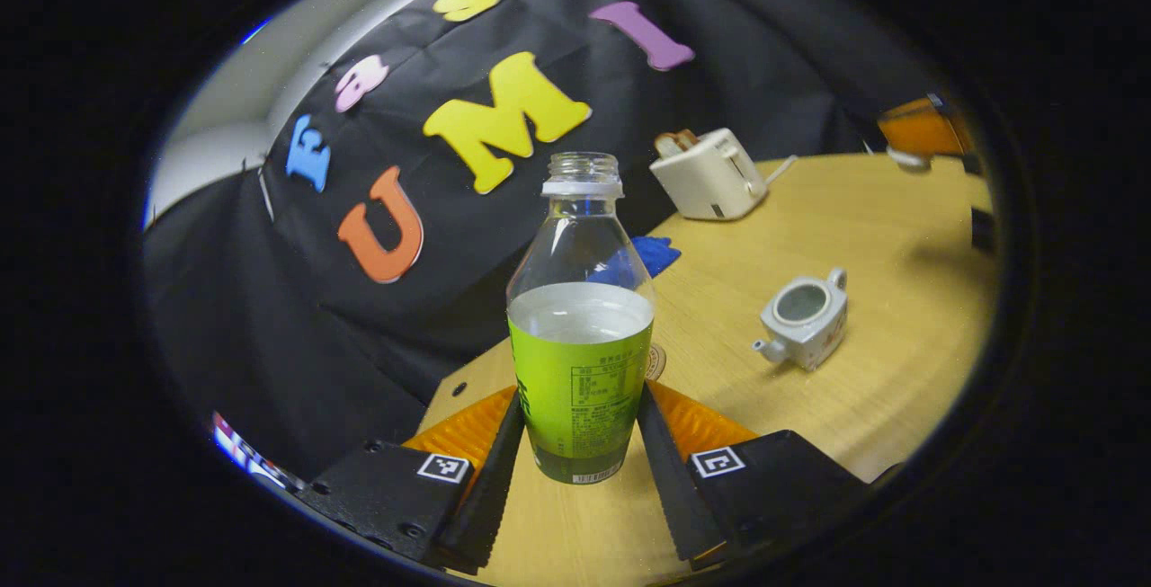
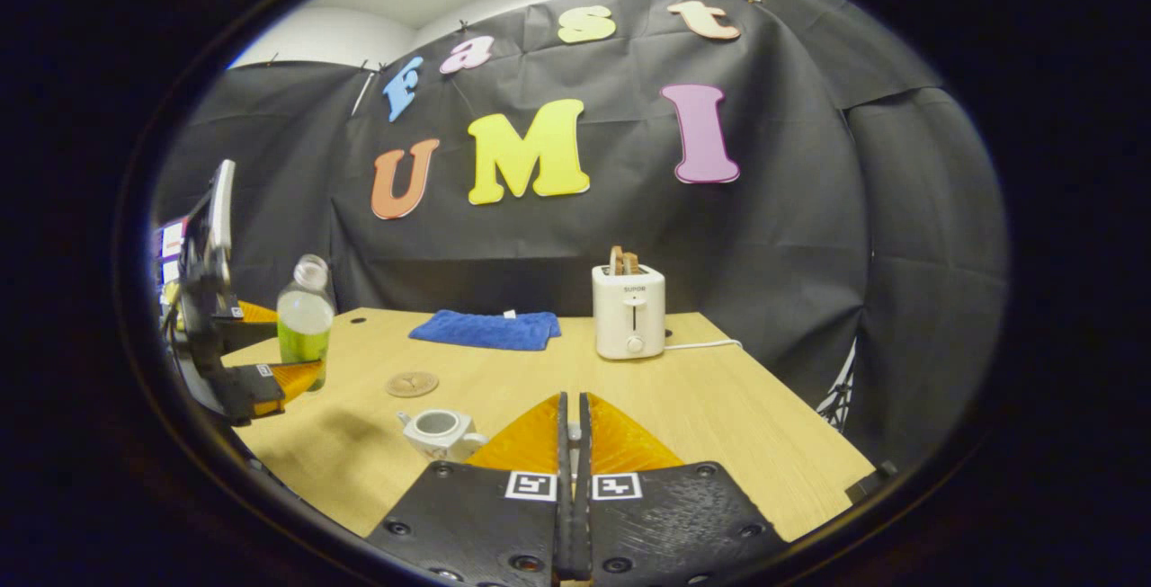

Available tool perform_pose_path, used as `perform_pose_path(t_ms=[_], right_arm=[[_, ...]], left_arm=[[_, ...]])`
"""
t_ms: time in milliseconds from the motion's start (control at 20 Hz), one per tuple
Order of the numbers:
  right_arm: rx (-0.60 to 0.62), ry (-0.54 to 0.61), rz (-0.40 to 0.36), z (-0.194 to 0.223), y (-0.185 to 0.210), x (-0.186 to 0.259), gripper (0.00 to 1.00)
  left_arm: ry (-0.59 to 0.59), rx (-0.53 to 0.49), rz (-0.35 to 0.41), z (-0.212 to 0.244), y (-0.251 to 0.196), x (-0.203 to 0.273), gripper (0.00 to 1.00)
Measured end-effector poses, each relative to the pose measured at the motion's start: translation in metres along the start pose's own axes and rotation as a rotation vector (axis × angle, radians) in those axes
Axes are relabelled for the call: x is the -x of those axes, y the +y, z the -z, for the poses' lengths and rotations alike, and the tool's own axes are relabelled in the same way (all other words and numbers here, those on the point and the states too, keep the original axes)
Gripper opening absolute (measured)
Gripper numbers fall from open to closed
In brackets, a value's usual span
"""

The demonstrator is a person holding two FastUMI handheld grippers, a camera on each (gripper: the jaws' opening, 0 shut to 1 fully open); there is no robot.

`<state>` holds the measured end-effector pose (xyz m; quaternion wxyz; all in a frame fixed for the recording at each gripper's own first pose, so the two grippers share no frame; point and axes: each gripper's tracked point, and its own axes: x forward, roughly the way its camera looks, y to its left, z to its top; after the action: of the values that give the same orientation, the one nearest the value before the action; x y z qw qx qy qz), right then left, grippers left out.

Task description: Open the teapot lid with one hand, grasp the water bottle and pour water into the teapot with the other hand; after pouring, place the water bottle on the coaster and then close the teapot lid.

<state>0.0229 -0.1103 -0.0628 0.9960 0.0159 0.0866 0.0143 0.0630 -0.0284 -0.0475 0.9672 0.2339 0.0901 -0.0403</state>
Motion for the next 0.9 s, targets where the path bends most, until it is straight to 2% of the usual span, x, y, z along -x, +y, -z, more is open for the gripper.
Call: perform_pose_path(t_ms=[200,350,600,750,900], right_arm=[[0.004,0.003,-0.014,-0.001,0.012,0.0,0.0],[0.012,-0.003,-0.033,-0.005,0.024,0.001,0.0],[0.035,-0.001,-0.045,-0.006,0.035,-0.005,0.0],[0.039,0.014,-0.039,0.0,0.035,-0.012,0.0],[0.031,0.037,-0.03,0.009,0.033,-0.022,0.0]], left_arm=[[-0.043,0.35,0.039,-0.01,0.008,-0.003,0.75],[-0.102,0.475,0.037,-0.022,0.018,-0.02,0.75],[-0.16,0.497,0.076,-0.048,0.023,-0.073,0.75],[-0.184,0.435,0.07,-0.056,0.027,-0.105,0.74],[-0.163,0.421,0.086,-0.048,0.019,-0.135,0.74]])
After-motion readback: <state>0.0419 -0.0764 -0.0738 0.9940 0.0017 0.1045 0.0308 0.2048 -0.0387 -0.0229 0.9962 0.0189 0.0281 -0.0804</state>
